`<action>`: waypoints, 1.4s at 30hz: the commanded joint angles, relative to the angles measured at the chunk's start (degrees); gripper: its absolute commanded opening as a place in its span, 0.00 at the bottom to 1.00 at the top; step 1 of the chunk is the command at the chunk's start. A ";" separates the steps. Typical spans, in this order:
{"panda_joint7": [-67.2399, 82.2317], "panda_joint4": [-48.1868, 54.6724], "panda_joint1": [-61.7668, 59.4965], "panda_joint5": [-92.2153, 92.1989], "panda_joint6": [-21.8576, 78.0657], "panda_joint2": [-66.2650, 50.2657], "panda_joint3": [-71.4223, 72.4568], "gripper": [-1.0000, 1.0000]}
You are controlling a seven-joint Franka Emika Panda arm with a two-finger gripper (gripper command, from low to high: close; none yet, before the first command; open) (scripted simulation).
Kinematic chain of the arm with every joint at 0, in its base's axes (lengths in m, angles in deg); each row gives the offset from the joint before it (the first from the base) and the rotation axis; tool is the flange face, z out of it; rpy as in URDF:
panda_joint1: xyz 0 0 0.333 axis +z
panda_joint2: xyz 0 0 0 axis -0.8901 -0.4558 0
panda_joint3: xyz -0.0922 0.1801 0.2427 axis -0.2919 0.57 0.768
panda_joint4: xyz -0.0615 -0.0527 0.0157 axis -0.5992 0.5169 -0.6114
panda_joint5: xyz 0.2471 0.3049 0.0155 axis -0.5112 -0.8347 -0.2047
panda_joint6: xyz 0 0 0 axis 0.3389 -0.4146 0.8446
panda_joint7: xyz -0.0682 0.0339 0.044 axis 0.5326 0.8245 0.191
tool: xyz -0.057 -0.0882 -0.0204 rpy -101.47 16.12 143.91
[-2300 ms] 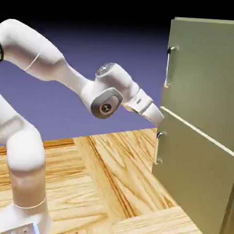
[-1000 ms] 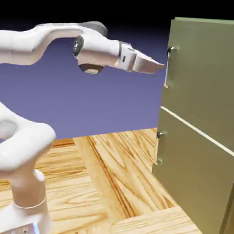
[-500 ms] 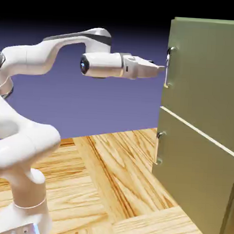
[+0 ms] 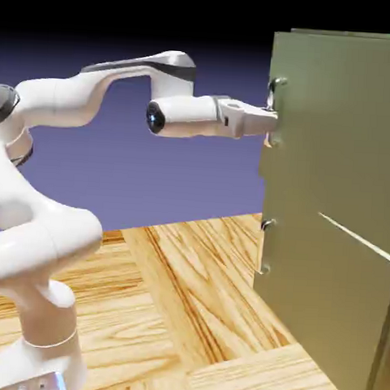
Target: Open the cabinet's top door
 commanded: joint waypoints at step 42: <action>12.26 -8.08 22.84 76.46 73.30 -14.57 -87.05 0.00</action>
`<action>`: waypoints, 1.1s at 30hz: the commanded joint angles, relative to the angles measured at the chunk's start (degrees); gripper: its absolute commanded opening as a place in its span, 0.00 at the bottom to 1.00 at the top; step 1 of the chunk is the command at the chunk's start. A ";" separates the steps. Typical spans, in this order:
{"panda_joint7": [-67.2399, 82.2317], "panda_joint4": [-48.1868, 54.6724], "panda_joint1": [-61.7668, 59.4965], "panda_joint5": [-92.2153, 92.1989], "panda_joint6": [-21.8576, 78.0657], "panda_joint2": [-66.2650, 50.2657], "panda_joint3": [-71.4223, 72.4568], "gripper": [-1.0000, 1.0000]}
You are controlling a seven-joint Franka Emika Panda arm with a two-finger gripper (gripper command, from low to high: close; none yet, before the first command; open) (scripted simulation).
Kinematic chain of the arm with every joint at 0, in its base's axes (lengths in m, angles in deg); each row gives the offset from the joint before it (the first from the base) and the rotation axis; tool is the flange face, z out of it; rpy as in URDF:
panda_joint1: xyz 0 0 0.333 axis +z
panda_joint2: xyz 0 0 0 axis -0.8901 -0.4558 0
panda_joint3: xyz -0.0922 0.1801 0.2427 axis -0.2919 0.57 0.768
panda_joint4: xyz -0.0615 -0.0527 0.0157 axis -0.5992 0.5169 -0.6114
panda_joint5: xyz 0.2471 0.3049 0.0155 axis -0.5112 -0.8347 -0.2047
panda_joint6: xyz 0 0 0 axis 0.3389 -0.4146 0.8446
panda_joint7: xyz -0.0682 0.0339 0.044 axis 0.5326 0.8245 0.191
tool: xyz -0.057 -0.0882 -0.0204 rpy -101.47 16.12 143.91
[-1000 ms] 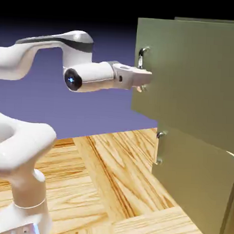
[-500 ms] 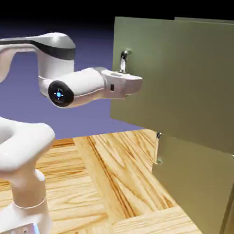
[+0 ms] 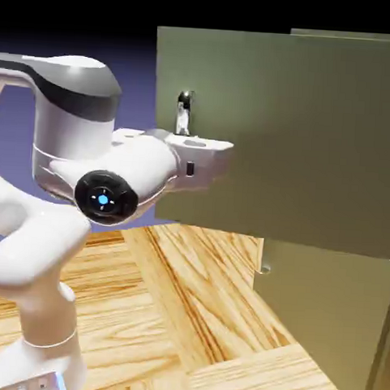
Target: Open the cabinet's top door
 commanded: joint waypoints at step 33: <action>11.54 45.62 59.74 15.48 37.12 -27.52 -62.86 0.00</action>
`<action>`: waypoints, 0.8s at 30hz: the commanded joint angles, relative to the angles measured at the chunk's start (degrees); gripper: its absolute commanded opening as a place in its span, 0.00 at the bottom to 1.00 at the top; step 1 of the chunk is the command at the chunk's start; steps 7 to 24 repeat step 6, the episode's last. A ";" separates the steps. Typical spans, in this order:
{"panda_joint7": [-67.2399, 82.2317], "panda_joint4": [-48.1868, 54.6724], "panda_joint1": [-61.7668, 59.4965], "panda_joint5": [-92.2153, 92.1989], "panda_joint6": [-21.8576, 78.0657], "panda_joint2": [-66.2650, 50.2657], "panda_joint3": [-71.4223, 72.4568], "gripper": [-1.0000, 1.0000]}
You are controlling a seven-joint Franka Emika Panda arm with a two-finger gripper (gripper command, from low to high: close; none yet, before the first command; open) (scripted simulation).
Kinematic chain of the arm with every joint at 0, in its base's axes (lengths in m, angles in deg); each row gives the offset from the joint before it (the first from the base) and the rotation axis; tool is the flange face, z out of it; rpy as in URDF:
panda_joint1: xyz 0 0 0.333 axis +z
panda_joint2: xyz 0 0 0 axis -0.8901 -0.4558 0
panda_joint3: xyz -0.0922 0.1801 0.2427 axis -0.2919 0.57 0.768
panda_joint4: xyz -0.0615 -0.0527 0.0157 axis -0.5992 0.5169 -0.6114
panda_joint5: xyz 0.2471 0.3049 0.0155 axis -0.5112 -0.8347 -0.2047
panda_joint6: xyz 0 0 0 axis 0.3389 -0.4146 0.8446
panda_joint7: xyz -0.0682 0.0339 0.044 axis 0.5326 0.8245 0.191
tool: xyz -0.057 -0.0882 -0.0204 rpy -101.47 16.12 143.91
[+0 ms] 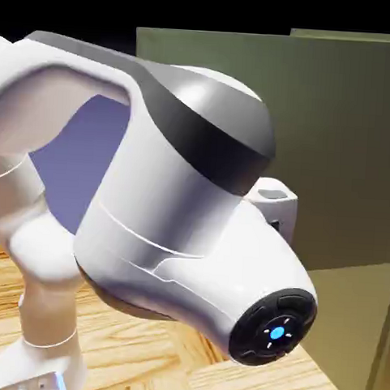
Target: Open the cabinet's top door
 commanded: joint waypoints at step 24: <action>-5.66 7.94 12.44 2.92 0.63 8.30 -6.78 0.00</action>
